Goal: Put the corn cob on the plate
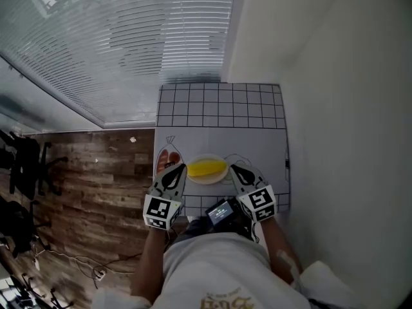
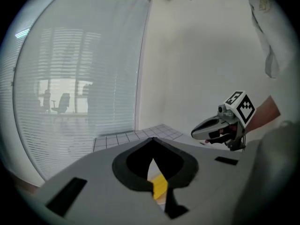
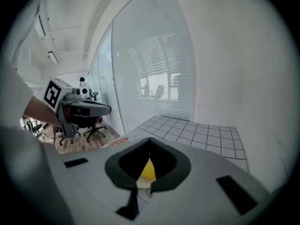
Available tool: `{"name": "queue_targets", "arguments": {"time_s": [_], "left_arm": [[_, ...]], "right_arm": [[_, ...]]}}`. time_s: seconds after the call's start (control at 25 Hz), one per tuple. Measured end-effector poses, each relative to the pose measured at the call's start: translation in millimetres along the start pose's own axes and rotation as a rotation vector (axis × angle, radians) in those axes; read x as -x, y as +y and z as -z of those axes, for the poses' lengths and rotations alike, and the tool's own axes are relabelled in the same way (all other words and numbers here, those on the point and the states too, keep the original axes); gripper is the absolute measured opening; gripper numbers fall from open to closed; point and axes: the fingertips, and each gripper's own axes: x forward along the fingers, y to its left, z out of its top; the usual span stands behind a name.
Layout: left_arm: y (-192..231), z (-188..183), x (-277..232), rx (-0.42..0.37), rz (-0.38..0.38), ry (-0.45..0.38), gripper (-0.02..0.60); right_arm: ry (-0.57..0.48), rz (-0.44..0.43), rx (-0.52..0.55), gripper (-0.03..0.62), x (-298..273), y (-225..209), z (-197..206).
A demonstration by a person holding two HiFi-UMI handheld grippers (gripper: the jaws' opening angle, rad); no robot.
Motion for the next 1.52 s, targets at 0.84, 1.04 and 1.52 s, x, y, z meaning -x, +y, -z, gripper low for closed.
{"name": "queue_targets", "arguments": {"time_s": [0.84,1.04,1.52], "left_arm": [[10,-55,26,-0.102,-0.042,-0.139,0.008],[13,-55,21,-0.103,-0.041,-0.136,0.008],[13,-51,15,-0.146,-0.042,-0.139,0.008]], "right_arm": [[-0.192,0.074,0.065,0.006,27,17,-61],[-0.202,0.087,0.064,0.006,29,10,-59],[-0.236,0.078,0.001,0.006,29,5,-64]]}}
